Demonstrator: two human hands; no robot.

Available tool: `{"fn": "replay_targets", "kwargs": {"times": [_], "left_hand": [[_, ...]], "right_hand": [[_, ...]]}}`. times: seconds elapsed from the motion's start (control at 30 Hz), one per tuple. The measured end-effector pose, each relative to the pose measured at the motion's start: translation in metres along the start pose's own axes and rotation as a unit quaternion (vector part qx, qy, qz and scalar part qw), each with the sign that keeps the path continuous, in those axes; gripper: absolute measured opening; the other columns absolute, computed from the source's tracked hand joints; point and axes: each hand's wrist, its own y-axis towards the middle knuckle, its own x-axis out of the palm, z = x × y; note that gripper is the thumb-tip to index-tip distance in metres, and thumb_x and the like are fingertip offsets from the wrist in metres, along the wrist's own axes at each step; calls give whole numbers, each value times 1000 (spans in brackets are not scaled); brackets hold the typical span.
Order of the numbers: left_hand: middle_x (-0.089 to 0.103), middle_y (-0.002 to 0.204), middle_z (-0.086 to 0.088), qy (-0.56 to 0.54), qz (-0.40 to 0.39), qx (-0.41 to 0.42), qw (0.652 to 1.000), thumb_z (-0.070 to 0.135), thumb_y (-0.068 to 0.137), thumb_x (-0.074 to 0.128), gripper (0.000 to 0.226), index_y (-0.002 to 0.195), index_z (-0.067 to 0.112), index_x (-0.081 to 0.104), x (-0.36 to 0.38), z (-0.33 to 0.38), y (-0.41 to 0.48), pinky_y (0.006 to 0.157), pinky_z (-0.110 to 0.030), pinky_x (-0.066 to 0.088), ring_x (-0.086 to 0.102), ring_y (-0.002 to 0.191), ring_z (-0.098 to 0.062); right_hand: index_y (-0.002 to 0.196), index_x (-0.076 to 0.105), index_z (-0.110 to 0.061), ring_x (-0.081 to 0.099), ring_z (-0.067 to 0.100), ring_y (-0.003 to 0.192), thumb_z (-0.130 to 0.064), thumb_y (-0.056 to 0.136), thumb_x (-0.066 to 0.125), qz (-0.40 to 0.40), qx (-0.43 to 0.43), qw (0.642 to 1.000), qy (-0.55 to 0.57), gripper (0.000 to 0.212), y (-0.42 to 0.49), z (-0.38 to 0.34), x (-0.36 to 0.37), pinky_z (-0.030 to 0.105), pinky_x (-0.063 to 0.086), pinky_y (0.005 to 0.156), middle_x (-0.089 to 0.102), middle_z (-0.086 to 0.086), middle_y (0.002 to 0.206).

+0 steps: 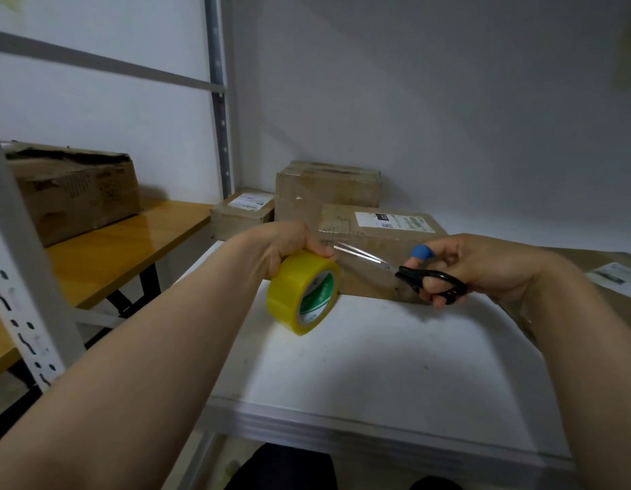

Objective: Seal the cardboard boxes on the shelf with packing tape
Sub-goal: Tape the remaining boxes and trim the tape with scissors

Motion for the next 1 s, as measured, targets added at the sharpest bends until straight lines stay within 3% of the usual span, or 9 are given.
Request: {"fn": "replay_targets", "kwargs": {"times": [0.13,0.3,0.4,0.53,0.73,0.8,0.87,0.93,1.0], "left_hand": [[69,105,-19,-3,-11,3,1000,14,83,78,33,112,7,63,-1,0,-1,73,-45,56,66,93,-35],[69,98,-19,-5,-13,5,1000,14,86,75,21,102,5,64,-2,-2,2,74,-44,56,65,88,-34],[69,102,-20,-8,-21,7,1000,14,85,75,24,105,5,65,-3,-3,4,76,-44,56,66,91,-35],[67,123,-23,-22,-36,19,999,12,81,77,42,121,6,66,-6,-6,3,89,-49,56,66,108,-39],[66,127,-22,-33,-52,44,997,15,79,77,46,123,6,67,-17,-14,4,102,-51,50,64,113,-38],[68,123,-21,-32,-63,51,996,14,81,75,42,121,4,68,-21,-15,3,104,-51,49,64,114,-38],[70,115,-18,-31,-75,59,995,14,82,73,35,115,3,70,-24,-17,1,103,-49,50,65,107,-35],[70,114,-18,-29,-90,64,993,16,79,73,35,113,4,70,-27,-18,0,101,-47,50,65,105,-33],[70,107,-15,-21,-115,72,991,18,80,71,27,104,6,71,-29,-19,-1,94,-43,53,67,97,-29]], "right_hand": [[108,70,-11,67,18,63,-23,69,91,47,34,998,-36,46,-1,-3,-2,25,46,57,71,9,76],[105,72,-19,70,13,68,-13,83,82,20,168,960,-221,25,4,-9,24,22,52,58,76,-1,76],[104,72,-28,67,13,80,-31,76,88,39,140,900,-412,32,22,-16,52,24,52,67,72,-8,91],[109,69,-20,61,19,88,-30,76,87,-7,158,833,-530,39,38,-29,86,24,41,59,69,1,102],[123,68,-23,71,14,71,-10,93,69,-49,174,873,-453,33,37,-39,80,26,59,72,70,0,91],[112,71,-15,74,20,77,-8,97,63,-3,143,909,-391,19,34,-43,79,30,62,73,72,7,93],[94,69,-15,71,18,75,-18,100,60,144,51,923,-352,11,35,-52,75,31,58,65,72,5,85],[85,64,-19,62,14,74,-35,99,61,316,-66,872,-367,21,44,-62,71,29,45,62,64,-4,77],[89,65,-21,56,12,78,-42,97,63,357,-133,851,-361,23,60,-68,72,30,42,67,58,-8,82]]}}
